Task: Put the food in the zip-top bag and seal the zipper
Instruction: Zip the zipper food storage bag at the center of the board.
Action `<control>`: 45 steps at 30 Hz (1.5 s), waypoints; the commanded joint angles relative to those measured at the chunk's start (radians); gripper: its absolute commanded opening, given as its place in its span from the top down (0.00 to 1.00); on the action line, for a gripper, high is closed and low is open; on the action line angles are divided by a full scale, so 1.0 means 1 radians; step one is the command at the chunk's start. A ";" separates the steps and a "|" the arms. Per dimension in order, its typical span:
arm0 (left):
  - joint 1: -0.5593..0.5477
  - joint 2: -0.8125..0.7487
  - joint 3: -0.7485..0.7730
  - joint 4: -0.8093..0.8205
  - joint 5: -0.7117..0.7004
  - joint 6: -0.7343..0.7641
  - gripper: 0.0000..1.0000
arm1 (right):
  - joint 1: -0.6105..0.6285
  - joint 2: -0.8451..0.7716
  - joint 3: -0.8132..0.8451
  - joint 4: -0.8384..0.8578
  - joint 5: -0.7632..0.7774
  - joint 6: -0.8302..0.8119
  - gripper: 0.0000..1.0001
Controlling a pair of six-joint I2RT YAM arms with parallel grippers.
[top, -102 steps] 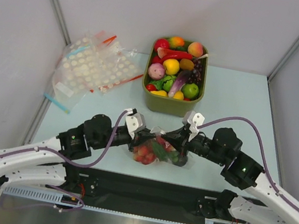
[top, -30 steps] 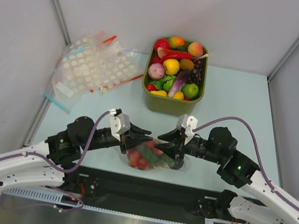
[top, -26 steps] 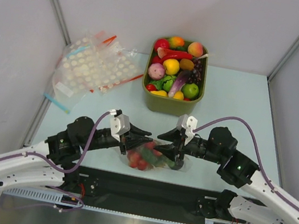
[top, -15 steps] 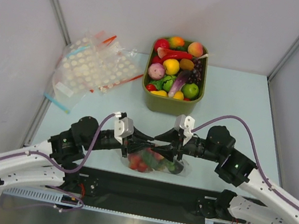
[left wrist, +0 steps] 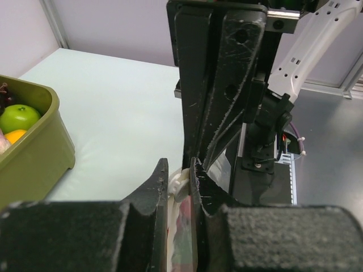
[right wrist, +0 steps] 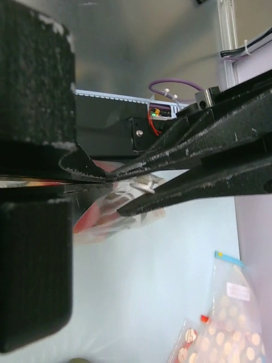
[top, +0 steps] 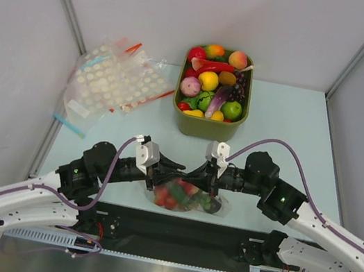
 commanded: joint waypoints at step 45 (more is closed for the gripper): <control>-0.007 -0.008 0.009 0.091 0.078 -0.023 0.80 | -0.073 -0.092 -0.036 0.137 -0.109 0.087 1.00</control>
